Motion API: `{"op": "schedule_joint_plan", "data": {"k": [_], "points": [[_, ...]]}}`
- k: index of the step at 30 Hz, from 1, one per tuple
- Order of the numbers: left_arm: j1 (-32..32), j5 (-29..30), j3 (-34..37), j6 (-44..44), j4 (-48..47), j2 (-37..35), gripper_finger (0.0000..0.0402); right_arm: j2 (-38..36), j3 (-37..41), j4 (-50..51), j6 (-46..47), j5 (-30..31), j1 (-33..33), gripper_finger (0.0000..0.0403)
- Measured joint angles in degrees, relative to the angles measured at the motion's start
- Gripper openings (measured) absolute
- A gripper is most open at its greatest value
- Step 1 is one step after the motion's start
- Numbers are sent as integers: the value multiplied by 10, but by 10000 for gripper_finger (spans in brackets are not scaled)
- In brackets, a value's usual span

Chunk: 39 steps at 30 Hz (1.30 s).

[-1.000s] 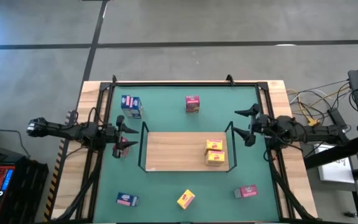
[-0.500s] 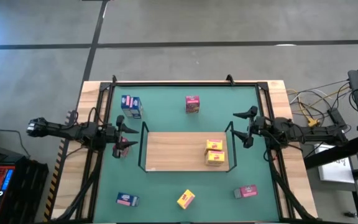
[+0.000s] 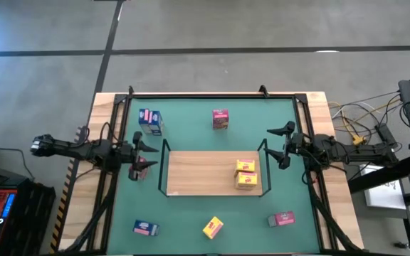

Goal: Stack cereal on shelf
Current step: Put the middle pink cereal box on the shelf

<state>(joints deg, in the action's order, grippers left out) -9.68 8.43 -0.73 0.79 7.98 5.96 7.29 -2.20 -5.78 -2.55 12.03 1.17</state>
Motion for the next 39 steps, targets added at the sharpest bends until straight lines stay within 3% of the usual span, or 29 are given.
{"op": "schedule_joint_plan", "data": {"k": [6,14,29,36,39], "points": [[0,0,0,-49,35,0,192,0,0,0,0,0,0,370],[1,2,0,-40,57,-1,192,0,0,0,0,0,0,370],[1,175,0,-85,93,8,192,0,0,0,0,0,0,370],[1,212,-1,-110,210,61,192,0,0,0,0,0,0,370],[1,238,-23,-107,194,95,192,0,0,0,0,0,0,370]]}}
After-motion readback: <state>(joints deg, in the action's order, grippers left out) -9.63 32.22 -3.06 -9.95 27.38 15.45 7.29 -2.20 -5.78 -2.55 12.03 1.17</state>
